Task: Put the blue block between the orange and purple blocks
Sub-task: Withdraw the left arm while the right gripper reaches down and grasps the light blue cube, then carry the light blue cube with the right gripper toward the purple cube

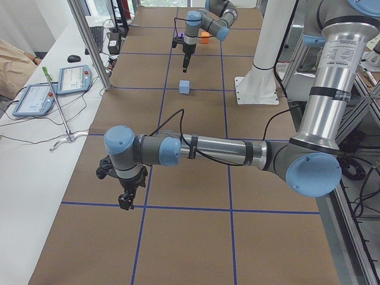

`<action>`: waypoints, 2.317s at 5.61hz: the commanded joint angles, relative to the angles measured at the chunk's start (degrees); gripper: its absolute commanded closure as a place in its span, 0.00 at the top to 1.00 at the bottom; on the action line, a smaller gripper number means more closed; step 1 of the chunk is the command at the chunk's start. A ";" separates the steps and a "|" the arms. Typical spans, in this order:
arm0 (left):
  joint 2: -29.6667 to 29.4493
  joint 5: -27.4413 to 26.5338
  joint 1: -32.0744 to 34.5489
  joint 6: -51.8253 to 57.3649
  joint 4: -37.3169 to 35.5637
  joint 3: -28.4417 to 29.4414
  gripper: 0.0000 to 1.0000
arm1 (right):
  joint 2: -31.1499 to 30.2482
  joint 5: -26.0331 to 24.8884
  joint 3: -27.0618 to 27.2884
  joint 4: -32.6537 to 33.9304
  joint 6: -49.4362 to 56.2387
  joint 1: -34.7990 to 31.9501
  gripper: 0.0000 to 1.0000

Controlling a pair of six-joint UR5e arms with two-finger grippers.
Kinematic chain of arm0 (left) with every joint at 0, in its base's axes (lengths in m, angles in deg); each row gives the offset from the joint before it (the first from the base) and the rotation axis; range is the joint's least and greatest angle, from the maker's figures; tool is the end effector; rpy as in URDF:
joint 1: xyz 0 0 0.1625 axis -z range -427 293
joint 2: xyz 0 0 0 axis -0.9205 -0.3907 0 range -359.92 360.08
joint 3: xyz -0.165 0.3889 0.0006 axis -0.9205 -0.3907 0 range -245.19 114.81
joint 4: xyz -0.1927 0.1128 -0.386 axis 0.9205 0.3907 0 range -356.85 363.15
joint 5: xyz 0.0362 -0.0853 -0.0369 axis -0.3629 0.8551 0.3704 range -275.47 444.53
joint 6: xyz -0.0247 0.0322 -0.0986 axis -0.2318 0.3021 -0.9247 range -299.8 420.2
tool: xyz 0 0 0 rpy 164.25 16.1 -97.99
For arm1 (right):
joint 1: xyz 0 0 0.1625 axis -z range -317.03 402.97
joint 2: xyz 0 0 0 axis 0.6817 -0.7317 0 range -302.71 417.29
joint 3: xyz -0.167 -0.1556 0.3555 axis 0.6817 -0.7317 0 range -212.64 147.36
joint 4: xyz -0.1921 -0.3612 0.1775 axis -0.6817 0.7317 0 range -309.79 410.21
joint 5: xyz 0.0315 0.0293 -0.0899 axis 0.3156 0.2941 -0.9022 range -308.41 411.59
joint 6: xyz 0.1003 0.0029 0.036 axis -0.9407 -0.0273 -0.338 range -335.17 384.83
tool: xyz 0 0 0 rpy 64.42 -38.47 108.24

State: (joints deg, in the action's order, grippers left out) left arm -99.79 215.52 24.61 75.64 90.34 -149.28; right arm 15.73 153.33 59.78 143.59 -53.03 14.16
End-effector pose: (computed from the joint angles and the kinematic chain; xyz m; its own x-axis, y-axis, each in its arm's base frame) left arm -0.0801 -0.5963 0.6278 0.7351 0.2582 -0.6268 -0.1737 0.9655 0.1940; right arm -0.5849 -0.4492 0.1098 0.6506 0.1228 0.7494 -0.2082 0.9779 0.0205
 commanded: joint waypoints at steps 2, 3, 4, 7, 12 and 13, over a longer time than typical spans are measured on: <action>2.92 4.71 0.67 0.29 0.61 -0.11 1.00 | 3.24 -4.70 -10.83 -2.83 0.96 2.96 1.00; 2.92 4.72 0.67 0.38 0.70 -0.02 1.00 | 2.89 -6.10 -12.50 -5.55 1.05 3.67 1.00; 2.92 4.72 0.67 0.29 0.70 -0.02 1.00 | 2.28 -6.29 -13.91 -7.93 1.05 3.93 1.00; 2.83 4.72 0.59 0.38 0.87 -0.02 1.00 | 2.36 -6.38 -14.02 -8.83 1.83 3.85 0.02; 4.85 4.80 0.59 -9.11 1.13 -2.29 1.00 | -18.33 12.54 12.21 1.23 26.26 -21.47 0.00; 5.03 4.80 0.59 -11.98 3.57 -2.83 1.00 | -26.30 15.04 15.75 1.27 33.67 -26.08 0.00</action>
State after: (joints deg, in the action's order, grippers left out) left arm -95.02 220.32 25.20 67.43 92.22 -151.35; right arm -3.38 164.83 71.21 143.68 -27.29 -6.46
